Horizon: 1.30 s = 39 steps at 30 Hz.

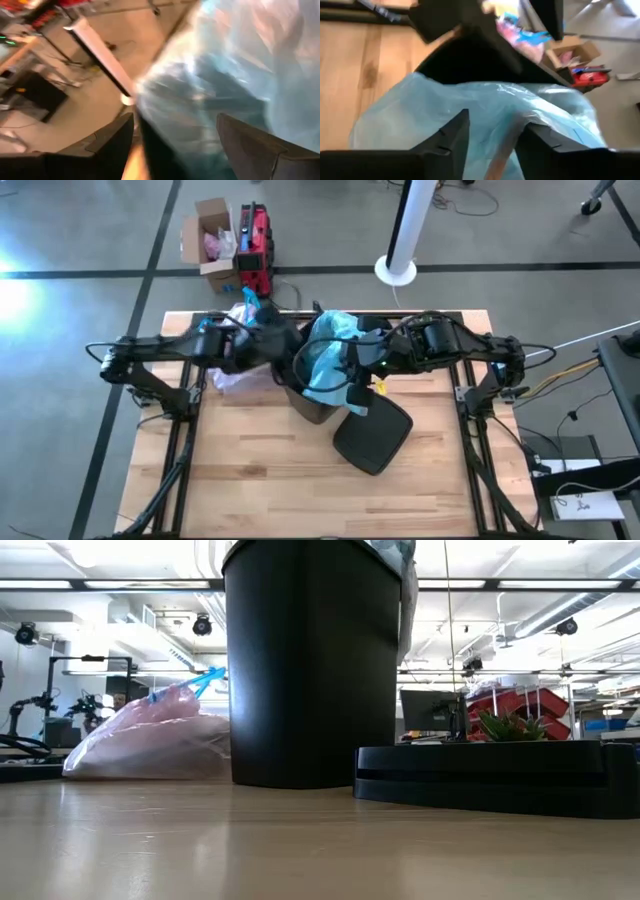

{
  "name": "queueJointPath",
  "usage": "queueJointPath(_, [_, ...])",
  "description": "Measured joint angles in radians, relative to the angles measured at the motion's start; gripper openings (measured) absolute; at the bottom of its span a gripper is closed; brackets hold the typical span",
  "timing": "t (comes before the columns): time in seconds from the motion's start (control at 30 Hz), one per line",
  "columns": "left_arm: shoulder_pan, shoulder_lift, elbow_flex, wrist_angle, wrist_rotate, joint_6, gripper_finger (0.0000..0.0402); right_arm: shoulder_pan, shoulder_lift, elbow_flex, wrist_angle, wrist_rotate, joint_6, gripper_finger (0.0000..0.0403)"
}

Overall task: Place trash/remove bag and relplace
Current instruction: Insert the new blue trash bag into the black trash bin

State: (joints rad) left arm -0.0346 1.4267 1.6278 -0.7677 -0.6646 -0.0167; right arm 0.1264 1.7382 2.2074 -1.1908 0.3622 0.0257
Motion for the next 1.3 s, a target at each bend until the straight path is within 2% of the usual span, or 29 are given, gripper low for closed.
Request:
queueJointPath(0.17, [0.034, -0.016, -0.018, 0.033, 0.011, -0.01, 0.027, 0.0, -0.002, -0.007, 0.027, 0.004, -0.011, 0.0177])
queueJointPath(0.4, [0.047, 0.051, -0.117, 0.24, 0.188, -0.075, 0.027, -0.003, -0.009, -0.033, -0.108, 0.005, 0.08, 0.0212])
queueJointPath(0.47, [0.042, 0.088, -0.122, 0.258, 0.241, -0.084, 0.027, -0.002, -0.021, -0.032, -0.167, 0.005, 0.121, 0.0224])
queueJointPath(0.53, [0.038, 0.123, -0.121, 0.26, 0.245, -0.086, 0.027, 0.004, -0.032, -0.032, -0.219, 0.004, 0.169, 0.0236])
queueJointPath(0.73, [0.028, 0.192, -0.061, 0.127, 0.263, -0.069, 0.027, 0.026, -0.105, -0.033, -0.257, 0.002, 0.284, 0.0277])
queueJointPath(0.93, [0.032, 0.171, 0.077, -0.021, 0.297, -0.069, 0.027, 0.033, -0.136, -0.033, -0.256, 0.004, 0.314, 0.032])
queueJointPath(1.1, [0.053, 0.156, 0.179, -0.151, 0.281, -0.07, 0.027, 0.033, -0.143, -0.033, -0.244, 0.005, 0.314, 0.0337])
queueJointPath(1.3, [0.063, 0.156, 0.15, -0.154, 0.258, -0.099, 0.027, 0.052, -0.143, -0.033, -0.24, 0.01, 0.315, 0.0339])
